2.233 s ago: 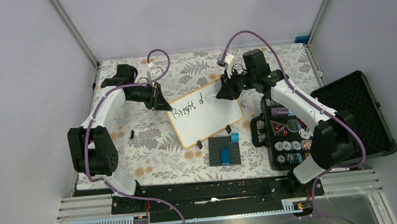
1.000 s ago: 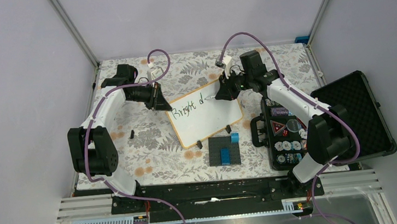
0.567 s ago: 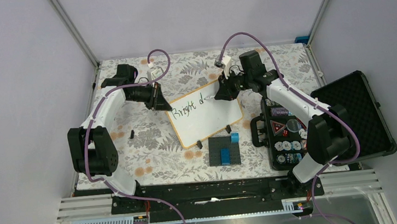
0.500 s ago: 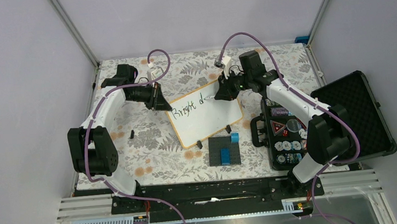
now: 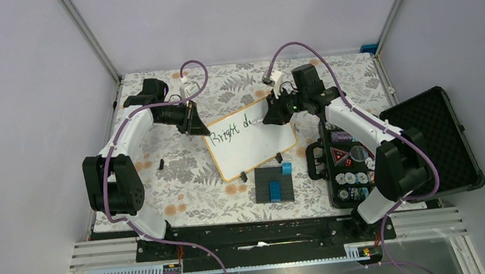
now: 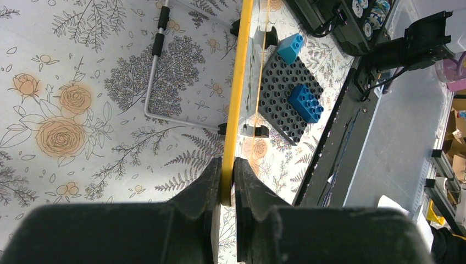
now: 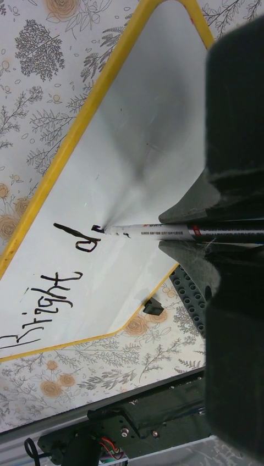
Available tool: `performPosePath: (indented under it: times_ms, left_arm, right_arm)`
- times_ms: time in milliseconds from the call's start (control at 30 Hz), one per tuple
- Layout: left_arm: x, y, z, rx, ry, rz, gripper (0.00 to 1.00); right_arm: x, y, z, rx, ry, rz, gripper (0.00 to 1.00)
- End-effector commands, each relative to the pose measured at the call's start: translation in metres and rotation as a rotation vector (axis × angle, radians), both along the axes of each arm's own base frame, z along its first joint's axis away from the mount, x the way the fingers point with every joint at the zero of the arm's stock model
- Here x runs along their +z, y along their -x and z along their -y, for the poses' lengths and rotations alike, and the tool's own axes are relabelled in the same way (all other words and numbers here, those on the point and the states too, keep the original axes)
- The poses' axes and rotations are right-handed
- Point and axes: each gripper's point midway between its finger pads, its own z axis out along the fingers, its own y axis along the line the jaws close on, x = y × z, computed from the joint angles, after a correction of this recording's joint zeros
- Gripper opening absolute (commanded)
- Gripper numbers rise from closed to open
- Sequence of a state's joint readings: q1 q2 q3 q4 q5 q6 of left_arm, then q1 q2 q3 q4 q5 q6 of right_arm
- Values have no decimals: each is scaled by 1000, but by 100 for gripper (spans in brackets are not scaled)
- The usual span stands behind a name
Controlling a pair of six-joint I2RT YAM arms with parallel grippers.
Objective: Write a sentence on the whiteboard
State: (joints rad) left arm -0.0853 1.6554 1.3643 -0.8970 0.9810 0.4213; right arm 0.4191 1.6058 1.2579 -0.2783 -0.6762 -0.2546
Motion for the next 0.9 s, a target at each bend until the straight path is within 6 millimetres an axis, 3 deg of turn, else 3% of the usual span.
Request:
performPosePath:
  times_ms: [0, 867]
  left_arm:
    - [3, -6, -2, -15, -43, 95, 0]
    - [6, -5, -1, -17, -38, 101, 0]
  right_arm:
    - [6, 0, -1, 14, 1, 51, 0]
    - [24, -16, 7, -42, 26, 125, 0]
